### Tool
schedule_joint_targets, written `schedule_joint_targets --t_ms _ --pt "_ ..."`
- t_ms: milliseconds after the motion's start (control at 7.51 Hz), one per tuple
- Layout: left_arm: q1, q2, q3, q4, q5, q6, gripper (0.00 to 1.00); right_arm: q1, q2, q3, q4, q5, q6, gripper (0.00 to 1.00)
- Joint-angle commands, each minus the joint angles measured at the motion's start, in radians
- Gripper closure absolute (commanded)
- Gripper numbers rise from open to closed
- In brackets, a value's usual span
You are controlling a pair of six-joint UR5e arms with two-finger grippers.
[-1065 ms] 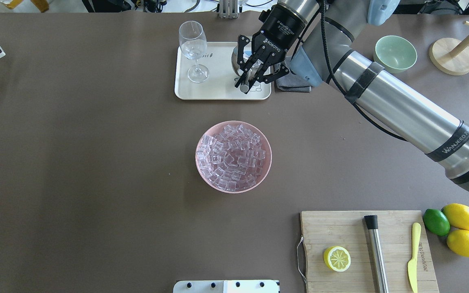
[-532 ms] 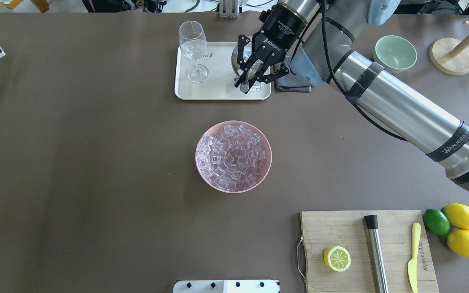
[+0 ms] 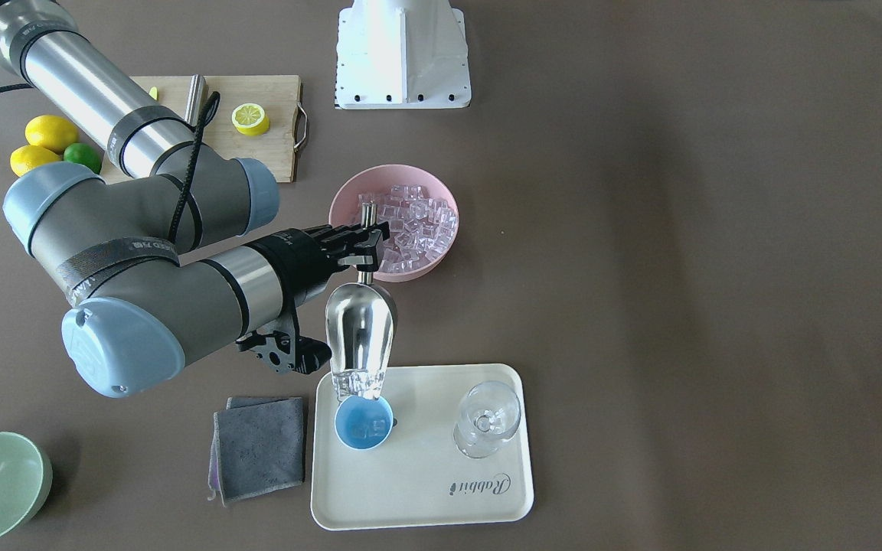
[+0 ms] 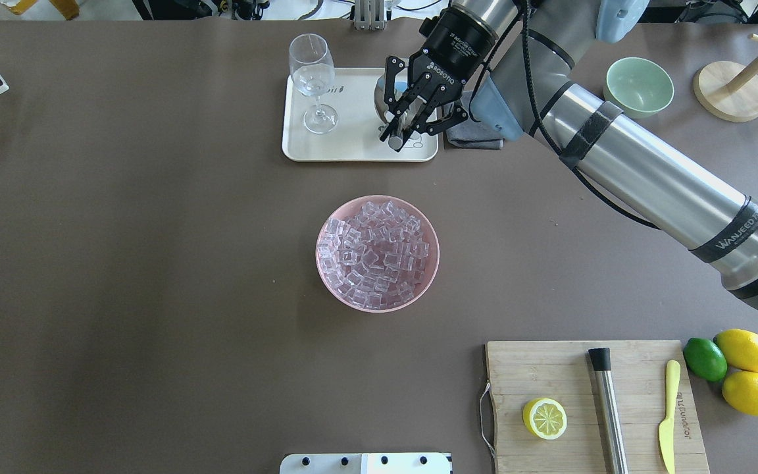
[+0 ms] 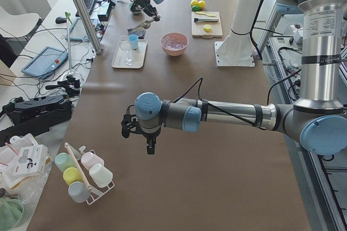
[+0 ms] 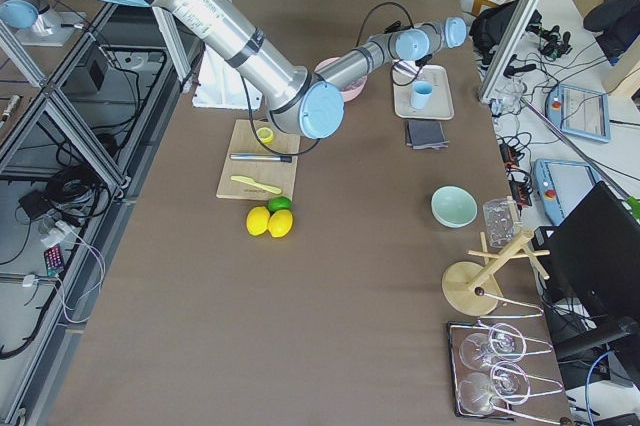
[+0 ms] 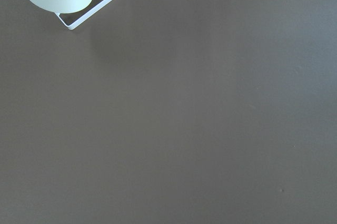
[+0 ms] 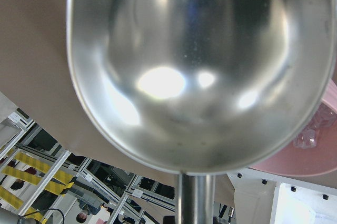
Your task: Put ice in cup with scoop
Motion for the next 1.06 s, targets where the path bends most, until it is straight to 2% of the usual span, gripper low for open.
schedule_joint_targets --t_ms 0,399,665,932 --pt "-0.003 0.014 0.000 -0.001 -0.002 0.007 0.02 -0.001 -0.002 0.003 0.000 0.003 -0.002 1.00" --pt "-0.002 0.014 -0.018 0.001 0.003 0.008 0.02 0.000 -0.013 0.032 0.006 -0.015 -0.005 1.00" --pt "0.000 0.011 -0.018 0.014 0.004 0.008 0.02 -0.003 -0.082 0.160 0.012 -0.202 0.004 1.00" --pt "-0.003 0.011 -0.021 0.024 0.007 0.024 0.02 -0.003 -0.201 0.326 0.012 -0.364 0.007 1.00"
